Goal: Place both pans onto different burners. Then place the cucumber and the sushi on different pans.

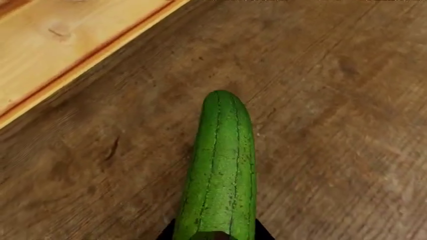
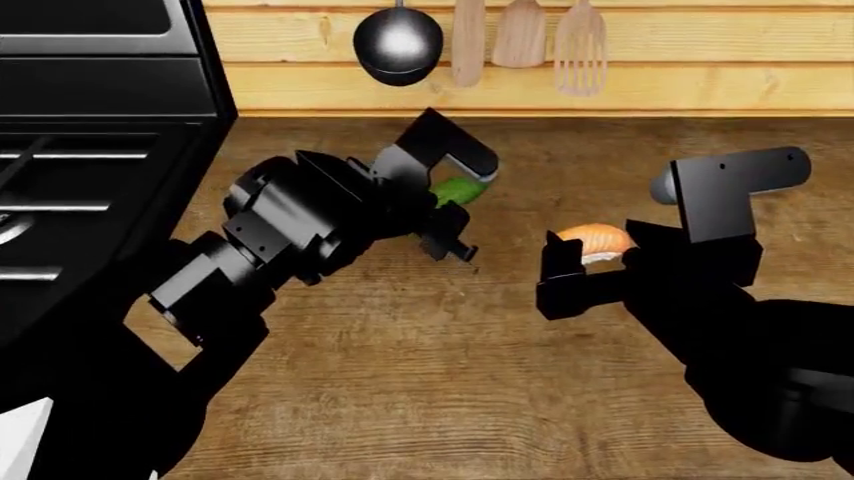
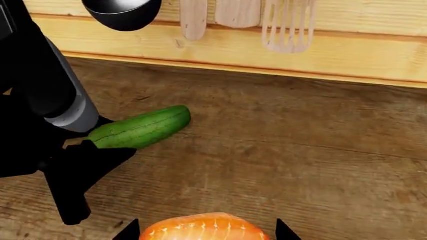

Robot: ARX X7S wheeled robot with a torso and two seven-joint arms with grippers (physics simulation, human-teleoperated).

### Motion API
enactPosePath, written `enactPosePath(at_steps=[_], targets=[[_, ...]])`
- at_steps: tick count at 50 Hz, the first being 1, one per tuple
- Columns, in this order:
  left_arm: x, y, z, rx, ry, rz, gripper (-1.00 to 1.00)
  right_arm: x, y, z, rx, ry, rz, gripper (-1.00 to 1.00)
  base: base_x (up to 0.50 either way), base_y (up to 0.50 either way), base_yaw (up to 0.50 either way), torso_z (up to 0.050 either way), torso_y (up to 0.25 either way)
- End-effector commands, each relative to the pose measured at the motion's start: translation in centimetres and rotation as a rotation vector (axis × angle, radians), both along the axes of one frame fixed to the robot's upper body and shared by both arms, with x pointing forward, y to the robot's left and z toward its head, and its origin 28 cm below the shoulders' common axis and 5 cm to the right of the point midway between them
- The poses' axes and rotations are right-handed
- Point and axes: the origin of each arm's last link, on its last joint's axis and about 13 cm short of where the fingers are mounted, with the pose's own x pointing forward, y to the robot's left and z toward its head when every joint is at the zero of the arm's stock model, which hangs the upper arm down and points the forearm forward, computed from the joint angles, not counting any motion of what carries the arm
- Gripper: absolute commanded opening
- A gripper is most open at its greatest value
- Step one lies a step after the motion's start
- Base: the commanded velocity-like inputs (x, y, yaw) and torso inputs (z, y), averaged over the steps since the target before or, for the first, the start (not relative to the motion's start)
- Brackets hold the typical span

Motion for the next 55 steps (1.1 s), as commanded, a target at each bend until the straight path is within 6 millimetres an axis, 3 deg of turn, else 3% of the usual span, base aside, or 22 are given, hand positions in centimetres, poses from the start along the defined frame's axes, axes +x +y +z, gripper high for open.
enactPosePath(at_steps=[1,15,22,31,38,46,52,55], targets=[[0.1,0.1,-0.1,-0.014,-0.012,0.026,-1.0,0.0,0.0,0.0,-0.011,-0.009,0.01,-1.0,0.0,0.0,0.0,0.0,0.0],[-0.4,0.4,-0.1,-0.038,-0.017,0.027,-1.0,0.1,0.2,-0.2,-0.013,-0.004,0.014,-1.0,0.0,0.0,0.0,-0.001,0.06],[-2.0,1.2,0.7,-0.092,-0.036,0.025,-1.0,0.2,0.2,-0.3,-0.012,-0.004,0.013,-1.0,0.0,0.0,0.0,-0.008,0.25],[-5.7,2.8,0.8,-0.156,-0.071,0.019,-1.0,0.4,0.3,-0.3,-0.008,-0.008,0.006,-1.0,0.0,0.0,0.0,-0.008,0.25],[-10.2,4.0,1.4,-0.271,-0.13,0.012,-1.0,0.2,0.2,-0.4,-0.006,-0.011,-0.003,-1.0,0.0,0.0,0.0,-0.008,0.25],[-14.5,6.6,2.5,-0.4,-0.208,0.078,-1.0,-0.4,0.3,-0.5,-0.008,-0.025,-0.007,-1.0,0.0,0.0,0.0,-0.006,0.188],[-17.3,8.8,1.9,-0.465,-0.27,0.174,-1.0,-0.5,0.3,-0.3,0.022,-0.061,-0.003,-1.0,0.0,0.0,0.0,0.0,0.0],[-18.6,9.2,0.1,-0.476,-0.268,0.198,-1.0,-0.6,0.3,0.1,0.043,-0.079,-0.003,-1.0,0.0,0.0,0.0,0.0,0.0]])
